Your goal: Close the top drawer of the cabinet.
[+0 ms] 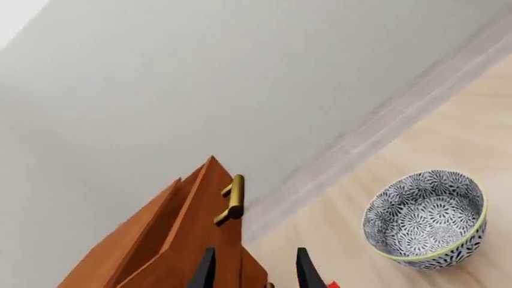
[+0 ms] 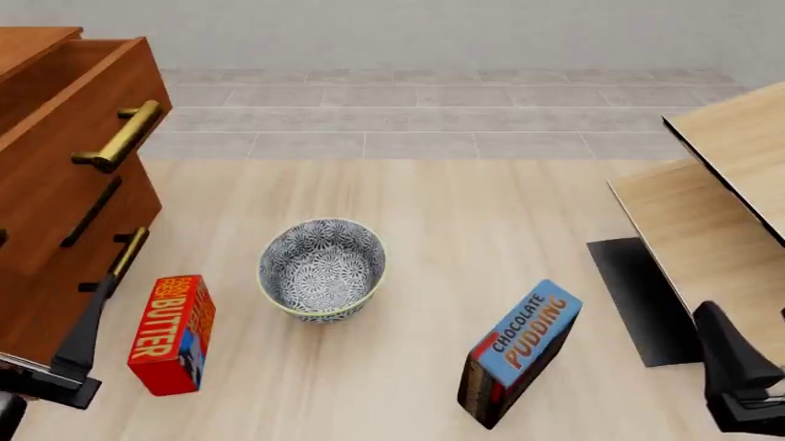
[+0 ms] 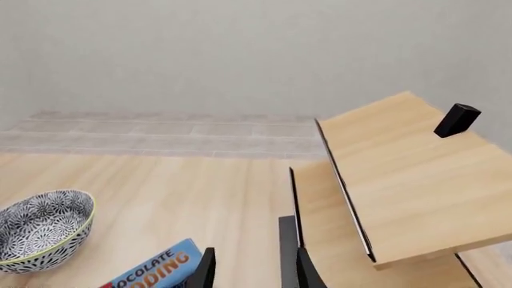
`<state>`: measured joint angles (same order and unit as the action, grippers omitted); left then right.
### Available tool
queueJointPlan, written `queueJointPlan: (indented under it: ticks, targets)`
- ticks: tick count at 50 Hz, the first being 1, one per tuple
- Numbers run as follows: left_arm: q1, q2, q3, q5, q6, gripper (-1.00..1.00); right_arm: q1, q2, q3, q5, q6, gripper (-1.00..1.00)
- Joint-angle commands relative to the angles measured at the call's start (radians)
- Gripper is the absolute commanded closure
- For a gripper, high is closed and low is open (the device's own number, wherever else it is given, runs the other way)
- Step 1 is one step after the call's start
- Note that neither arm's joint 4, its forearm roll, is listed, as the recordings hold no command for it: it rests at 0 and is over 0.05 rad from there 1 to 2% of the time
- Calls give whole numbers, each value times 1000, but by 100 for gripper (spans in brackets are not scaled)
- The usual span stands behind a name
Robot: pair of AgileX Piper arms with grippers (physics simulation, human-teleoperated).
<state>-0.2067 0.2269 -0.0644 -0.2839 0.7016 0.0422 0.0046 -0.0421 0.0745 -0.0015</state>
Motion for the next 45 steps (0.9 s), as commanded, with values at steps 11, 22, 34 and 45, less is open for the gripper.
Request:
queueJointPlan:
  ticks: [11, 22, 34, 45]
  targets:
    - [-4, 365, 1, -376, 154, -100, 0, -4, 19, -5, 7, -100]
    - [34, 475, -17, -466, 187, -100, 2, -4, 31, -11, 3, -100]
    - [87, 723, -41, -687, 300, -100, 4, -4, 36, -15, 3, -100]
    - [96, 882, -38, -844, 379, -100, 2, -4, 35, -15, 6, -100]
